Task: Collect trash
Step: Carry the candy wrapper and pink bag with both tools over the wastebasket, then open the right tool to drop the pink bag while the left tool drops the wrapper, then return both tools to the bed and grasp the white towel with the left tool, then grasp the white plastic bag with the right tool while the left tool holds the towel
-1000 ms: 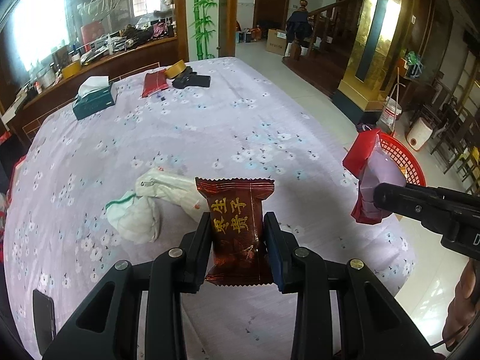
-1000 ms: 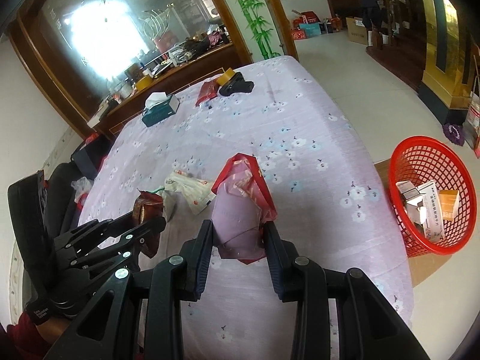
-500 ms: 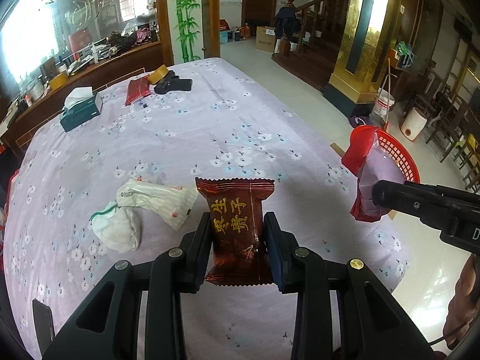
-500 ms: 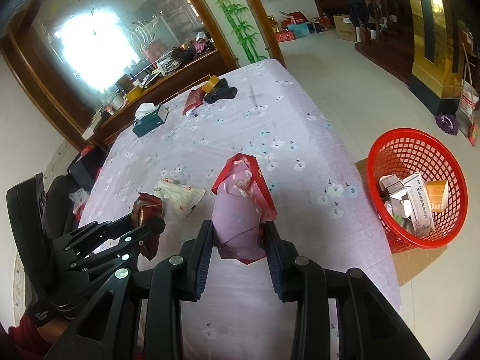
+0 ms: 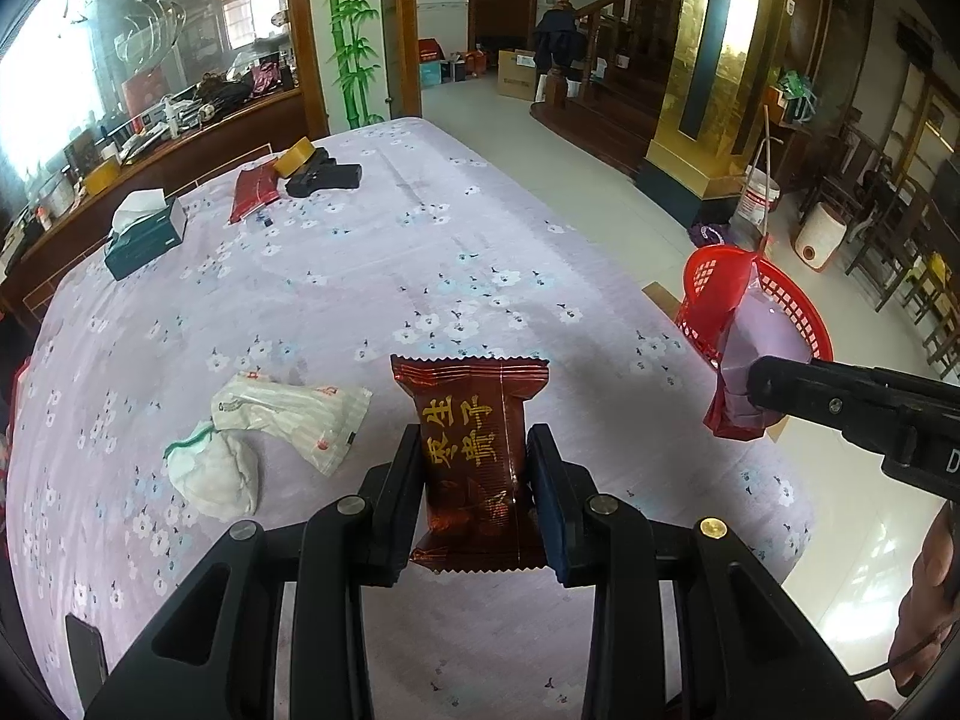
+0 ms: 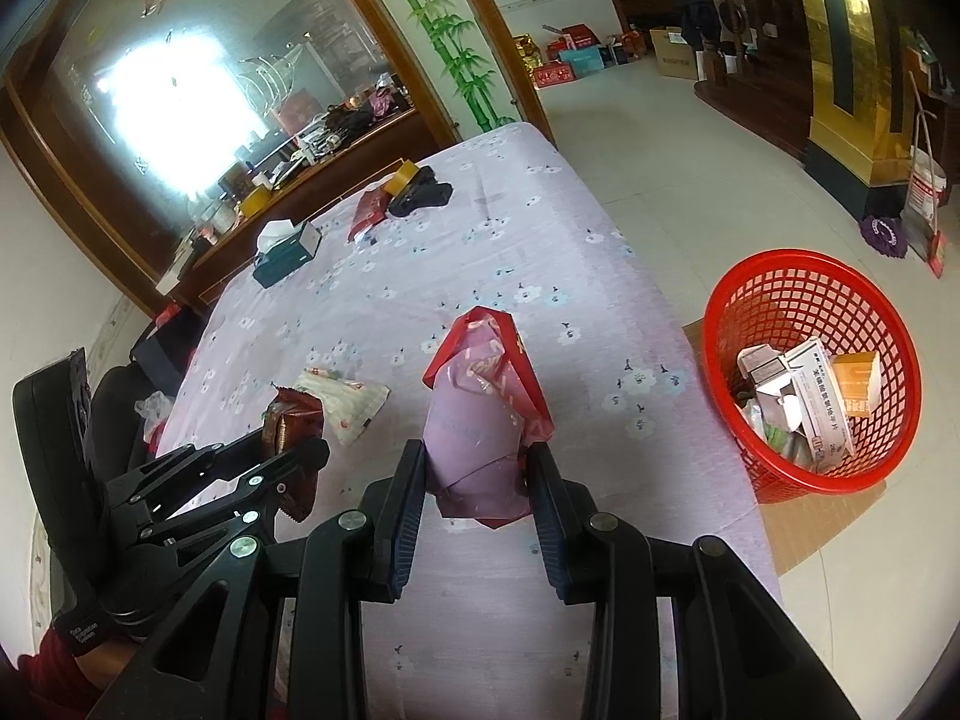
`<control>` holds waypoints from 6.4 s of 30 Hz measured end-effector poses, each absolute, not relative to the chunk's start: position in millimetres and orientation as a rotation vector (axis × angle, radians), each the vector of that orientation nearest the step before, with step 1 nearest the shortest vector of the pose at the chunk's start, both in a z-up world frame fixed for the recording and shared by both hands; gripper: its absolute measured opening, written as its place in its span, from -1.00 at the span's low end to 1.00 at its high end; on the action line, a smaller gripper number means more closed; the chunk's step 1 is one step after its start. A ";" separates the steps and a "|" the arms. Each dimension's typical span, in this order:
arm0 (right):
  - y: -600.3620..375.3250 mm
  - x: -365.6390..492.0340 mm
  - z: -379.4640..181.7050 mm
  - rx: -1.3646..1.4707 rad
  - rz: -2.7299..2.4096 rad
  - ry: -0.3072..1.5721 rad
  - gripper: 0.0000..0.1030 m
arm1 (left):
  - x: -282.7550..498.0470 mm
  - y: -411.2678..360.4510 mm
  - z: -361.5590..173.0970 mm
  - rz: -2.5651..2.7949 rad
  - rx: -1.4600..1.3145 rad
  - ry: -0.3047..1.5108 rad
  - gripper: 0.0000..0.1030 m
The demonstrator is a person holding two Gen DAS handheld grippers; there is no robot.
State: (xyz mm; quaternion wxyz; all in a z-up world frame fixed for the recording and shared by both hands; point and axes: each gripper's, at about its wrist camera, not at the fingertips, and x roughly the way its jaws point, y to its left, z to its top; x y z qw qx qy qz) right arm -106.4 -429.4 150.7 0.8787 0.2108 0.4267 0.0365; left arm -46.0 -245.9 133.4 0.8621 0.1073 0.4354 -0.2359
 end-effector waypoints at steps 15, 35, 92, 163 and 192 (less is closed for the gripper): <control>-484.9 -125.5 154.7 0.534 -0.029 0.851 -0.28 | -42.6 -294.0 143.2 -0.613 0.254 0.907 -0.36; -568.6 -171.3 151.6 0.649 -0.213 0.787 -0.28 | -45.9 -405.0 152.7 -0.825 0.325 0.900 -0.36; -555.5 -120.1 151.9 0.596 -0.083 0.834 0.08 | -20.6 -345.4 138.1 -0.671 0.149 0.970 0.12; -209.8 123.0 23.3 -0.109 0.500 1.196 0.17 | -15.6 -31.8 74.2 -0.116 -0.077 1.039 -0.32; -313.0 -13.7 79.1 0.306 0.245 1.115 -0.20 | -16.3 -123.5 92.2 -0.261 0.063 0.981 -0.32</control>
